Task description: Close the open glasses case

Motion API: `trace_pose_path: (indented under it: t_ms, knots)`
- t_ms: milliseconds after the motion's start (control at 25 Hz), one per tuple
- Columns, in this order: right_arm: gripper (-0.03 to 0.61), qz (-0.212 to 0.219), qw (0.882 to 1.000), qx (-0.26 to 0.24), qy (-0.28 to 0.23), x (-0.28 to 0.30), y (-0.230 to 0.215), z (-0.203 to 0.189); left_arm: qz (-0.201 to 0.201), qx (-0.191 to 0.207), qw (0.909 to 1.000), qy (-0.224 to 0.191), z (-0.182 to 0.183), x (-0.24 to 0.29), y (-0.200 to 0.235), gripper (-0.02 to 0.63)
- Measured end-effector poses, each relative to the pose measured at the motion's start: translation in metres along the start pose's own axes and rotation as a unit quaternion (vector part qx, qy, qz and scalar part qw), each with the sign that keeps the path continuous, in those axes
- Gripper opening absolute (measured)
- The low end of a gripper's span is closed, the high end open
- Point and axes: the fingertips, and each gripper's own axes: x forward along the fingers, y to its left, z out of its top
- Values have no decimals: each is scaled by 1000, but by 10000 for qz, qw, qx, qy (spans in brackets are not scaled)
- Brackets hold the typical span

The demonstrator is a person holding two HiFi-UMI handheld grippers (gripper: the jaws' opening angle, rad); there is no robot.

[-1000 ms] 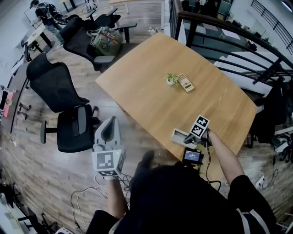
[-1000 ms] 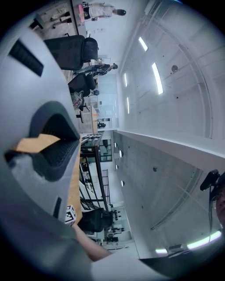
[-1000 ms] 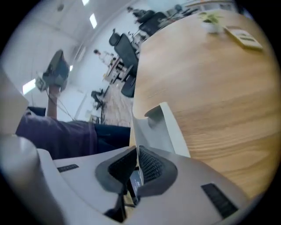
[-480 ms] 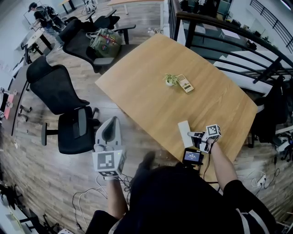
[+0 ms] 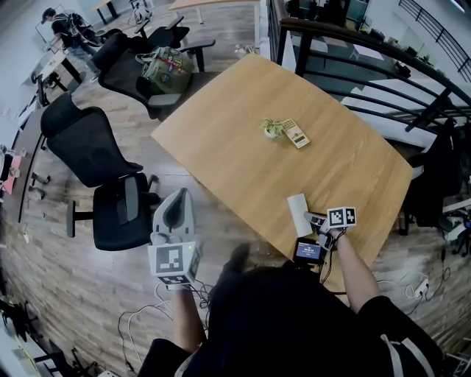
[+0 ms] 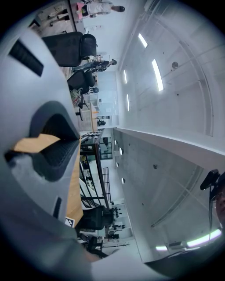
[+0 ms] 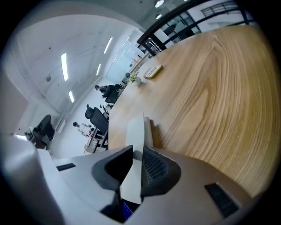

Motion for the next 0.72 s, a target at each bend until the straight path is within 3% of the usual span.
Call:
trace_pose_path:
  t_ms: [320,440,560,720]
  knots:
    - [57,-436,9974,56,-566,-10,-10,6,-70,-54,10000,28,0,1,-3,0]
    - [32,-1206,9905,-471,-459,-14,-27,6,-84,-58,9999,15,0,2,-3,0]
    - [23,-1857,9736,-1326,-76,-13,-39,-4,-91,-54,9999,17,-1,2,-5,0]
    - [23,-1986,9701,-1178,-744,-26,-38,10,-131,-40,9999,-12,1,4,-6,0]
